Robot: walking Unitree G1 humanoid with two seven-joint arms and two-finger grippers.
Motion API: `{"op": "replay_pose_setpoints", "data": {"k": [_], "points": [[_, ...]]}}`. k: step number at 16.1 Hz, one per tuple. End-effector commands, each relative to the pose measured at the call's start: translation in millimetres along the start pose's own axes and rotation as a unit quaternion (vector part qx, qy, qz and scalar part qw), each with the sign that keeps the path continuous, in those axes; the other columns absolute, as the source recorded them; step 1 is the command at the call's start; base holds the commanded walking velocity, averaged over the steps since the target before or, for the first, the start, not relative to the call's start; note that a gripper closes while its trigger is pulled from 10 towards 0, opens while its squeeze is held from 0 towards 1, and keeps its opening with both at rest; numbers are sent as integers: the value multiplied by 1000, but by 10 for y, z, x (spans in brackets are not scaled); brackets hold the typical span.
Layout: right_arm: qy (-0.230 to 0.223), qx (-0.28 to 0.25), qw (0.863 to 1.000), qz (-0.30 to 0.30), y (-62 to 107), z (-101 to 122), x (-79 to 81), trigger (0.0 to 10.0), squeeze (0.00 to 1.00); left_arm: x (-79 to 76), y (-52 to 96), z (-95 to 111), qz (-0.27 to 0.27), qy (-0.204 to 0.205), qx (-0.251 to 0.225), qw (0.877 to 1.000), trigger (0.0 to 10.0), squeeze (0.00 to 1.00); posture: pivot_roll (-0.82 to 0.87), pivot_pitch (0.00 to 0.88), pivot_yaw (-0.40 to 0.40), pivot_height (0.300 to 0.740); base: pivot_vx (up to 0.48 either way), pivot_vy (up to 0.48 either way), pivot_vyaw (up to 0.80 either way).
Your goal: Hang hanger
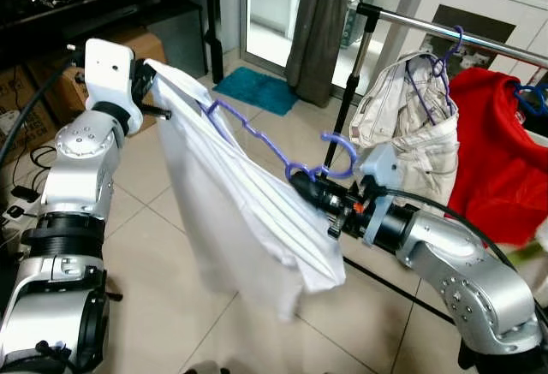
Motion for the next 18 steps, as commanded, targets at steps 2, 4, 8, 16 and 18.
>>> {"op": "replay_pose_setpoints", "data": {"k": [2,4,8,16,18], "points": [[-29,-55,997,-43,-14,159,-110,0,0,-205,-19,-56,-46,-10,8,999,0,0,-63,12,-47,740,0,0,0],[-33,-63,997,-10,-37,188,-19,0,0,-267,-22,-180,-21,4,26,999,0,0,-63,10,-43,740,0,0,0],[38,12,998,-57,-17,64,-139,0,0,-395,-37,-35,-84,-46,-7,995,0,0,-66,8,-37,740,0,0,0],[163,155,974,17,-205,-11,-119,0,0,-789,-55,118,-211,-172,-38,961,0,0,-69,15,-37,740,0,0,0],[165,175,970,19,-214,-60,-138,0,0,-827,-58,104,-212,-177,-35,961,0,0,-71,16,-43,740,0,0,0]]}}
Point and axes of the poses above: a point about 5 cm out from each wrist's last joint towards the gripper, its own y axis pointing back from the gripper into the wrist, its own z axis along the axis of the wrist's last joint, x = y × z, the point moved 1 cm from there along -y, pointing out of the wrist towards the gripper, and after that the axes turned 4 degrees about -y, right-handed, at the moved point
